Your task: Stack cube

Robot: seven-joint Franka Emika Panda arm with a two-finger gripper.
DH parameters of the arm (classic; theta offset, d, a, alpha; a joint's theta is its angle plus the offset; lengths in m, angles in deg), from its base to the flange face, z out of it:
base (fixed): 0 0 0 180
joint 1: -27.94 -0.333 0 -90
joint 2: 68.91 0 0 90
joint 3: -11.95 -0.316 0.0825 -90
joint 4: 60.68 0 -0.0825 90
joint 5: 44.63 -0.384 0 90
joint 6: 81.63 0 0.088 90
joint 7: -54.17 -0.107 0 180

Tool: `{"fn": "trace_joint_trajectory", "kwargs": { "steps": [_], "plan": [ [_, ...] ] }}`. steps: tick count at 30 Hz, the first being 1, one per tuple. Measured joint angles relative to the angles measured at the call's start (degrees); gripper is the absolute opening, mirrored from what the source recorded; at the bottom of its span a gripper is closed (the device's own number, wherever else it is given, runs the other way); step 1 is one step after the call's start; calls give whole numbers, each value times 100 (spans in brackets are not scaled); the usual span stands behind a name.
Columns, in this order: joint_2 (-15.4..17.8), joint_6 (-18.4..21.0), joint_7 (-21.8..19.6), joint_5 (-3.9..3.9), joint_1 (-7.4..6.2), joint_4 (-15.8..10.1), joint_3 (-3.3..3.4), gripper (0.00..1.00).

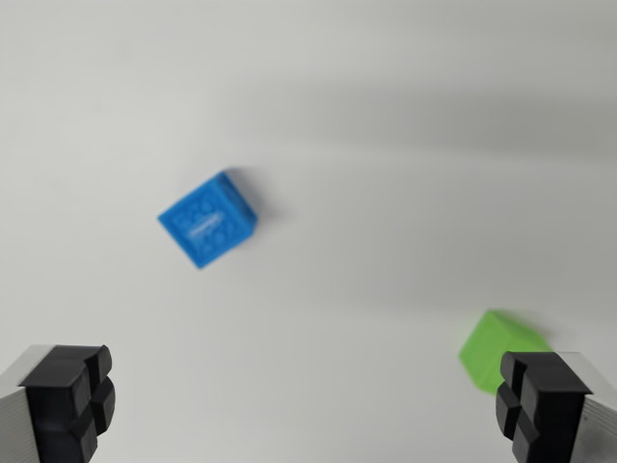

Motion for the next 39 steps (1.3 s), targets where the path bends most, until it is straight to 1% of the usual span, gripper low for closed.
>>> {"fn": "trace_joint_trajectory", "kwargs": {
  "steps": [20, 31, 39],
  "plan": [
    [1, -15, 0, 0, 4, -35, 8, 100],
    [50, -133, -9, -2, 24, -217, 75, 100],
    [114, -275, -28, -7, 70, -431, 132, 100]
  ]
}}
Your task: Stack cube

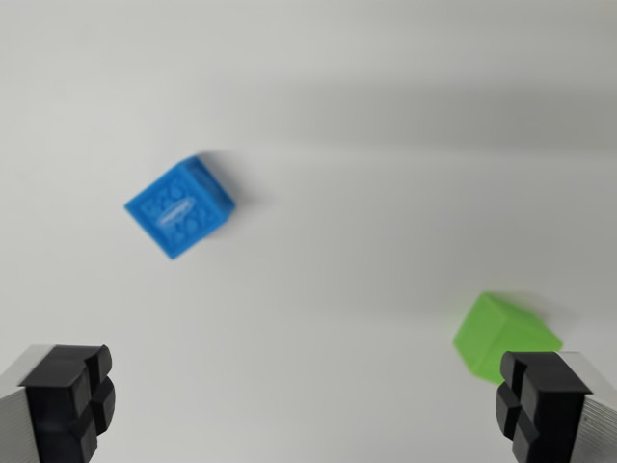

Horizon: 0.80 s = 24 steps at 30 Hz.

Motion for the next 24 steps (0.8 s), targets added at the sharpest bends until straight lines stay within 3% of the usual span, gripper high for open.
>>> {"fn": "trace_joint_trajectory", "kwargs": {
  "steps": [24],
  "plan": [
    [179, -600, -60, -28, 221, -829, 248, 100]
  ]
}}
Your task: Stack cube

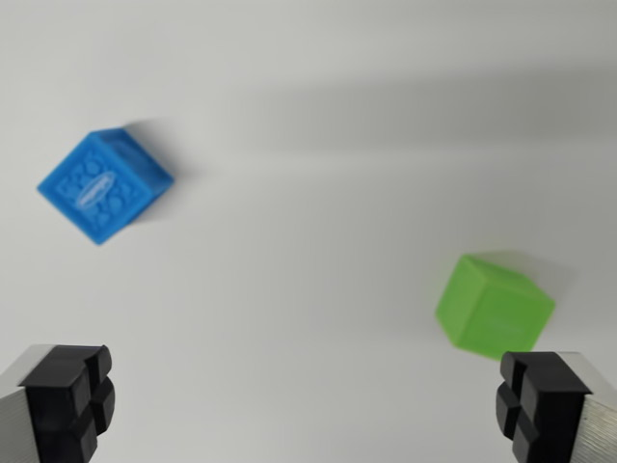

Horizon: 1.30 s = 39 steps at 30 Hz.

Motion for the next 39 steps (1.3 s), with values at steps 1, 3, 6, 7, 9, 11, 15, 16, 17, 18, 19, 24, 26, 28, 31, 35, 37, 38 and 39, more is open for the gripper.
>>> {"fn": "trace_joint_trajectory", "kwargs": {
  "steps": [1, 3, 6, 7, 9, 11, 15, 16, 17, 18, 19, 24, 26, 28, 31, 35, 37, 38, 39],
  "plan": [
    [6, -34, -2, -2, 15, -44, 16, 100],
    [12, -87, -4, -5, 33, -106, 40, 100],
    [19, -187, -9, -10, 73, -220, 80, 100],
    [23, -219, -11, -12, 85, -260, 95, 100],
    [28, -287, -14, -15, 114, -338, 125, 100],
    [32, -345, -15, -18, 139, -402, 148, 100],
    [34, -491, -16, -29, 204, -564, 217, 100],
    [34, -528, -16, -32, 220, -602, 233, 100],
    [34, -548, -16, -34, 228, -622, 242, 100],
    [34, -593, -16, -41, 246, -667, 262, 100],
    [34, -630, -16, -46, 262, -708, 280, 100],
    [23, -803, -16, -61, 341, -878, 361, 100],
    [8, -883, -12, -69, 377, -947, 398, 100],
    [-11, -962, -4, -79, 415, -1018, 435, 100],
    [-42, -1071, 9, -96, 468, -1102, 484, 100],
    [-99, -1229, 35, -128, 545, -1218, 557, 100],
    [-138, -1316, 52, -149, 589, -1276, 594, 100],
    [-157, -1358, 61, -161, 612, -1307, 613, 100],
    [-175, -1397, 70, -170, 633, -1332, 632, 100]
  ]
}}
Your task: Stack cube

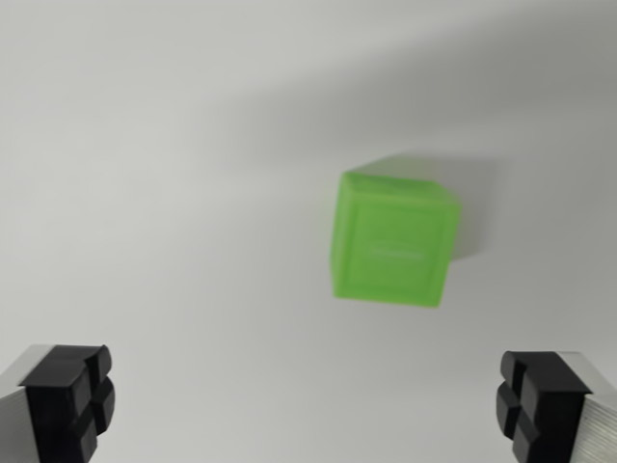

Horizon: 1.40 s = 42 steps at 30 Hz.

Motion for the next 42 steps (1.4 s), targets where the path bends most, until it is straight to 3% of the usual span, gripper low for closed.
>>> {"fn": "trace_joint_trajectory", "kwargs": {
  "steps": [10, 16, 29, 37, 42],
  "plan": [
    [-216, -385, 134, -129, 218, -203, 160, 100],
    [-475, -673, 238, -259, 273, -240, 171, 100],
    [-1366, -1478, 548, -699, 337, -193, 6, 100],
    [-1822, -1834, 697, -897, 450, -103, -149, 100],
    [-2045, -2004, 757, -968, 525, -47, -243, 100]
  ]
}}
